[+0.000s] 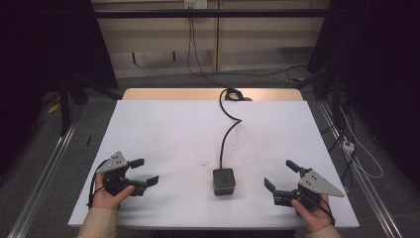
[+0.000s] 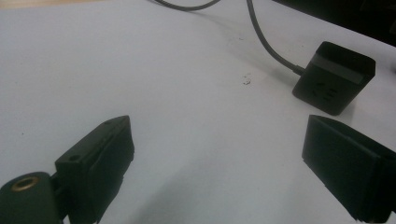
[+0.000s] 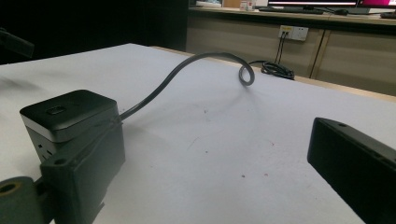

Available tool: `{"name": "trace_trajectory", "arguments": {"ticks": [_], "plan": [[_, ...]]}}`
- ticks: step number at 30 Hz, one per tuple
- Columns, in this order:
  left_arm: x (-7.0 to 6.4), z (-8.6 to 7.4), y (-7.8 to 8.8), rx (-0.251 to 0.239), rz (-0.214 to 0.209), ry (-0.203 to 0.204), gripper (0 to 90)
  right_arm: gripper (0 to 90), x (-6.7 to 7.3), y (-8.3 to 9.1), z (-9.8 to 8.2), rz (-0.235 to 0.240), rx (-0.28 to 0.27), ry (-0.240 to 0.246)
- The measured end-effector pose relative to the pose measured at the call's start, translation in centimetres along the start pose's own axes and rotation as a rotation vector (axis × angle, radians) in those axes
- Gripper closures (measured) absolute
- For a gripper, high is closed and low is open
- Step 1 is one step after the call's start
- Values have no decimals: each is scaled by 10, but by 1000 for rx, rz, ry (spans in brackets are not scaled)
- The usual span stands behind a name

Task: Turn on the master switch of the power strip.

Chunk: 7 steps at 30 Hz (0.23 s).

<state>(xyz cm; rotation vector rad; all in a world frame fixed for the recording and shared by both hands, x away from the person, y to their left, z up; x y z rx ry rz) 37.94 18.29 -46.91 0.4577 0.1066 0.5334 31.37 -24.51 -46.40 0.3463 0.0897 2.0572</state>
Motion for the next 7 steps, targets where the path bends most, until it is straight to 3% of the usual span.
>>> {"name": "trace_trajectory", "arguments": {"ticks": [7], "plan": [[1,-2,-2,12,11,2,68,36,0,0,0,-1,-1,0]]}}
Point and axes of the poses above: each handheld gripper's, and its own axes: y roughly backward along the jaws, z roughly out of its top, x roughly to its left, the point moved 7 cm from there along -y, roughly forward along the jaws, and after that the axes turned 13 degrees about -y, right-handed, at the moved point
